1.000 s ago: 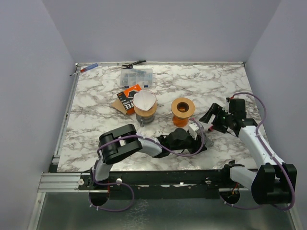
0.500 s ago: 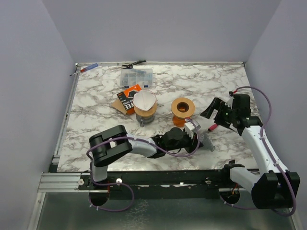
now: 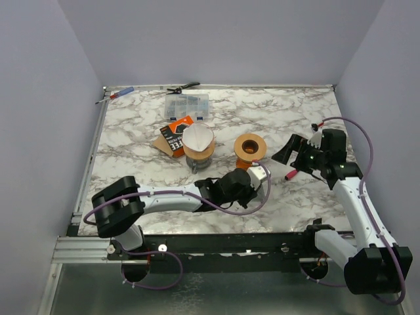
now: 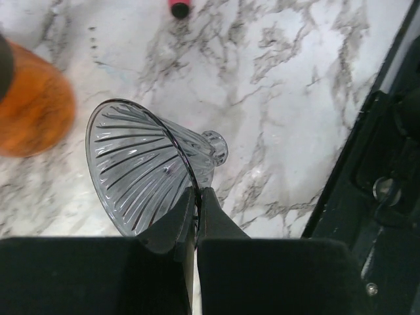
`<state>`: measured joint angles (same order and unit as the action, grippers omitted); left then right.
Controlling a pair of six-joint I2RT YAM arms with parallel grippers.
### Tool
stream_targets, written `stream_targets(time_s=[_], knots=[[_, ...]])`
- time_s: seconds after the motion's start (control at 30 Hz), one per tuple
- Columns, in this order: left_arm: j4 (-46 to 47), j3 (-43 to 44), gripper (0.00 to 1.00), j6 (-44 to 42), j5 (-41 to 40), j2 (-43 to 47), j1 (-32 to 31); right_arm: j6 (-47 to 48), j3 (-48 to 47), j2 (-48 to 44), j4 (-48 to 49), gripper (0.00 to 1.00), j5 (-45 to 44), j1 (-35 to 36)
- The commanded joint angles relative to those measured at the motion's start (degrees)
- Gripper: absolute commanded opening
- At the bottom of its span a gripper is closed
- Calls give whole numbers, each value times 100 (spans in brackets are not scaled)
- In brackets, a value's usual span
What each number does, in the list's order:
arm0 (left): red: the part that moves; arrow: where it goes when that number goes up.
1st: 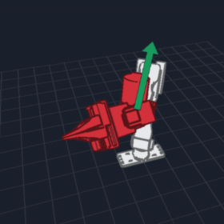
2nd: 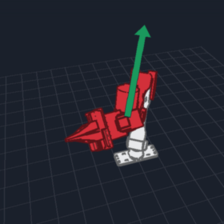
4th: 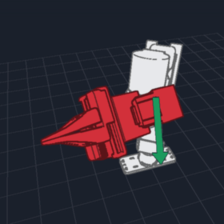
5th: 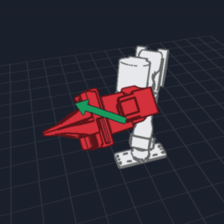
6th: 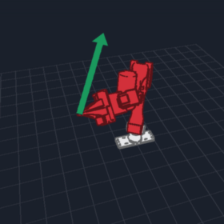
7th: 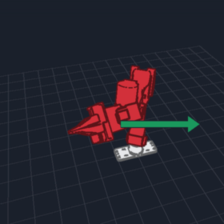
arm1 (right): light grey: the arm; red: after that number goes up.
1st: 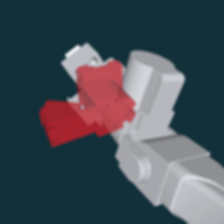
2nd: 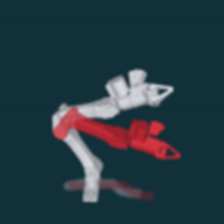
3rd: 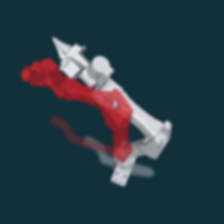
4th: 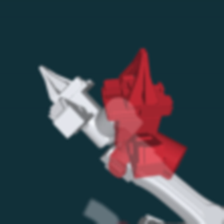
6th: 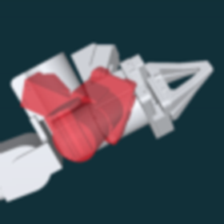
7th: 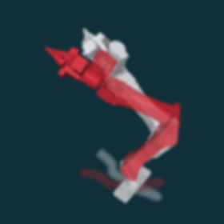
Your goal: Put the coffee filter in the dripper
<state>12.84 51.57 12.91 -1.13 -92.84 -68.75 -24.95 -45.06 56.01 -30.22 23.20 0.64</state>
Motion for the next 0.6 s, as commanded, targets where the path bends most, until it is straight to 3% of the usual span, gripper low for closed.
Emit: stream_targets(time_s=[0.0, 0.1, 0.23, 0.4, 0.57], knots=[[-1728, 643, 0, -660, -795, 473, -46, 224, 55, 200, -238, 100, 723, -29], [-2494, 1120, 0, -907, -912, 488, -125, 321, 163, 389, -235, 100, 1007, -29], [-3202, 1485, 0, -1328, -1666, 388, -410, 412, 280, 633, -183, 99, 1643, -29], [-3487, 1547, 0, -1810, -2308, 389, -751, 480, 393, 782, -168, 93, 2261, -29], [-3775, 1650, 0, -2118, -2393, 387, -978, 537, 414, 748, -292, 84, 2218, 28]])
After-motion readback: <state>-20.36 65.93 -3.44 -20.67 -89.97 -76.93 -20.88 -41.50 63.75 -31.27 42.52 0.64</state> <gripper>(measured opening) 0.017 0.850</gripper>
